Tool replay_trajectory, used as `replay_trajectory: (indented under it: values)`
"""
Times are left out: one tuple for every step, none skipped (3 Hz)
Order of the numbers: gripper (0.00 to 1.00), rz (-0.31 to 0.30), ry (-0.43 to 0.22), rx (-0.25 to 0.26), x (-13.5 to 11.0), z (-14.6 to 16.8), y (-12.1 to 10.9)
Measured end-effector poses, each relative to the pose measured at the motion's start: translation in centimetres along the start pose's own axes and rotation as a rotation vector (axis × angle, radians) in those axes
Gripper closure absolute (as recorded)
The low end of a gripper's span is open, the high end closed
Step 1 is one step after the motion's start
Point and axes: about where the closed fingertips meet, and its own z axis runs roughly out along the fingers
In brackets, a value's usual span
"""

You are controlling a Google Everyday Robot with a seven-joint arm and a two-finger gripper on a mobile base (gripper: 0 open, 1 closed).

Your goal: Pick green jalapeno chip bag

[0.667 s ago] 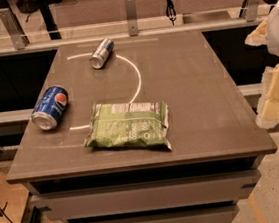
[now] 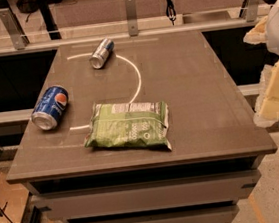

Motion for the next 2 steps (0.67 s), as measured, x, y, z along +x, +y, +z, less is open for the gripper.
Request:
replay_trajectory:
  values:
    - [0.0,-0.038,-0.104,-0.032,-2.9,1.0,0.0]
    - [0.0,-0.078,-0.306,-0.118,-9.1,4.0,0.3]
